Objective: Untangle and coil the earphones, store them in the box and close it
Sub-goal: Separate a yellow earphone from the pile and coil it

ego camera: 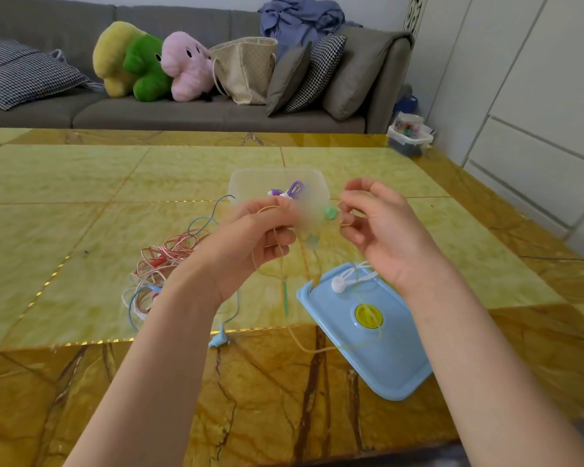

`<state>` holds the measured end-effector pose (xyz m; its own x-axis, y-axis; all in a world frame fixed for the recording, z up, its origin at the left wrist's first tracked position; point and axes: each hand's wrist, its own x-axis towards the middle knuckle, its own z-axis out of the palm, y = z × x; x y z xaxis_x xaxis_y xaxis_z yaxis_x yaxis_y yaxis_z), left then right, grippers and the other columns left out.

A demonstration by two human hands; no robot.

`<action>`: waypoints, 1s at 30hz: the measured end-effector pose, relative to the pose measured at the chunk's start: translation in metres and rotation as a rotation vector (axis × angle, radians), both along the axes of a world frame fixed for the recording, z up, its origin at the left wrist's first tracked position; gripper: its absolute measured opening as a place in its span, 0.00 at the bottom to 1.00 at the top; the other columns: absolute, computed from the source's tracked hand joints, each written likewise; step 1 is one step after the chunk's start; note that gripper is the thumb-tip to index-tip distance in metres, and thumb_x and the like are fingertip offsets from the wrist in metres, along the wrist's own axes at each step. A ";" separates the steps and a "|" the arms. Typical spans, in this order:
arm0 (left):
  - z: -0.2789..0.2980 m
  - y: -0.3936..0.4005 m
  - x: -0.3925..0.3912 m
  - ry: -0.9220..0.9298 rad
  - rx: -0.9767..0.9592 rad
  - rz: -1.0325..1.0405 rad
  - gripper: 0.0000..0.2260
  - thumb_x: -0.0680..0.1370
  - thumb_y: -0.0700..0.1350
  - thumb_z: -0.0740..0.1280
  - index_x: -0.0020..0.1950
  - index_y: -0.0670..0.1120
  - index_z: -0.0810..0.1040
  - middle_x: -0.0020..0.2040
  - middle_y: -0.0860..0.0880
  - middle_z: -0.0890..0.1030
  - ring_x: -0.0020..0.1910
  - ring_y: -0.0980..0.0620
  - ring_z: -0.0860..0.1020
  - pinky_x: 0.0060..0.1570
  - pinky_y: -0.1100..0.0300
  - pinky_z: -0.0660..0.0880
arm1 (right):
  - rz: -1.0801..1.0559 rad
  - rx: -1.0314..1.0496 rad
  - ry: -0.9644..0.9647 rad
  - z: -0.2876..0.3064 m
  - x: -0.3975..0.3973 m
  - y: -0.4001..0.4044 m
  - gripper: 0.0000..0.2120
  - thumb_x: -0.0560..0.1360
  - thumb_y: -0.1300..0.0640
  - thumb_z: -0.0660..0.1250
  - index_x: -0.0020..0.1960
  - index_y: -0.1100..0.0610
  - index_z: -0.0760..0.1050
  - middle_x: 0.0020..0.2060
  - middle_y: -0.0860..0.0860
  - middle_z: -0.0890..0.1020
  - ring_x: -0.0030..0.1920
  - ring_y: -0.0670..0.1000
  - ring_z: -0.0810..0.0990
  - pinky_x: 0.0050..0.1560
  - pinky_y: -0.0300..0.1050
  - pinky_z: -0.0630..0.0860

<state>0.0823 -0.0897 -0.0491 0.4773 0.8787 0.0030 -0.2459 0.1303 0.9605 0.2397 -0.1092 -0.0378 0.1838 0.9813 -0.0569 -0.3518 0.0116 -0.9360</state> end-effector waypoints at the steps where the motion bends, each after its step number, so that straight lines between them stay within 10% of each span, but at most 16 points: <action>1: 0.000 0.000 0.001 0.033 0.015 0.025 0.06 0.76 0.37 0.64 0.41 0.46 0.73 0.30 0.54 0.77 0.25 0.59 0.69 0.28 0.69 0.69 | -0.017 0.017 -0.153 -0.001 0.000 -0.001 0.08 0.76 0.70 0.60 0.43 0.57 0.71 0.29 0.51 0.71 0.27 0.45 0.70 0.22 0.35 0.64; 6: -0.001 0.001 0.001 0.105 0.057 0.149 0.07 0.77 0.40 0.65 0.40 0.48 0.74 0.33 0.54 0.80 0.29 0.59 0.73 0.33 0.68 0.71 | -0.157 0.136 -0.592 0.001 0.002 -0.003 0.06 0.74 0.61 0.68 0.40 0.53 0.77 0.34 0.44 0.77 0.34 0.41 0.73 0.37 0.34 0.72; 12: -0.004 0.001 0.006 0.215 0.132 0.272 0.08 0.77 0.40 0.66 0.38 0.49 0.75 0.31 0.56 0.78 0.29 0.60 0.72 0.33 0.68 0.71 | 0.086 0.199 -0.774 0.003 -0.005 -0.009 0.03 0.70 0.61 0.73 0.41 0.58 0.79 0.31 0.50 0.80 0.28 0.43 0.76 0.32 0.37 0.74; 18: -0.004 -0.001 0.012 0.281 0.192 0.294 0.07 0.77 0.40 0.65 0.40 0.48 0.74 0.33 0.52 0.73 0.28 0.61 0.70 0.32 0.69 0.73 | 0.073 0.134 -0.473 0.000 -0.004 -0.006 0.05 0.71 0.69 0.69 0.40 0.61 0.78 0.34 0.55 0.81 0.30 0.46 0.81 0.37 0.35 0.78; 26: 0.000 -0.002 0.014 0.533 0.345 0.235 0.09 0.76 0.36 0.64 0.42 0.50 0.74 0.29 0.51 0.67 0.26 0.55 0.68 0.30 0.68 0.71 | -0.340 0.181 -0.872 -0.003 0.009 0.004 0.12 0.71 0.65 0.70 0.34 0.51 0.75 0.29 0.46 0.79 0.28 0.41 0.78 0.36 0.38 0.77; 30: -0.001 0.000 0.008 0.560 0.320 0.286 0.06 0.77 0.37 0.63 0.43 0.48 0.76 0.31 0.48 0.69 0.25 0.58 0.66 0.29 0.68 0.70 | -0.289 0.188 -0.771 -0.002 0.014 0.002 0.12 0.73 0.68 0.68 0.35 0.54 0.74 0.31 0.50 0.80 0.28 0.43 0.80 0.36 0.38 0.79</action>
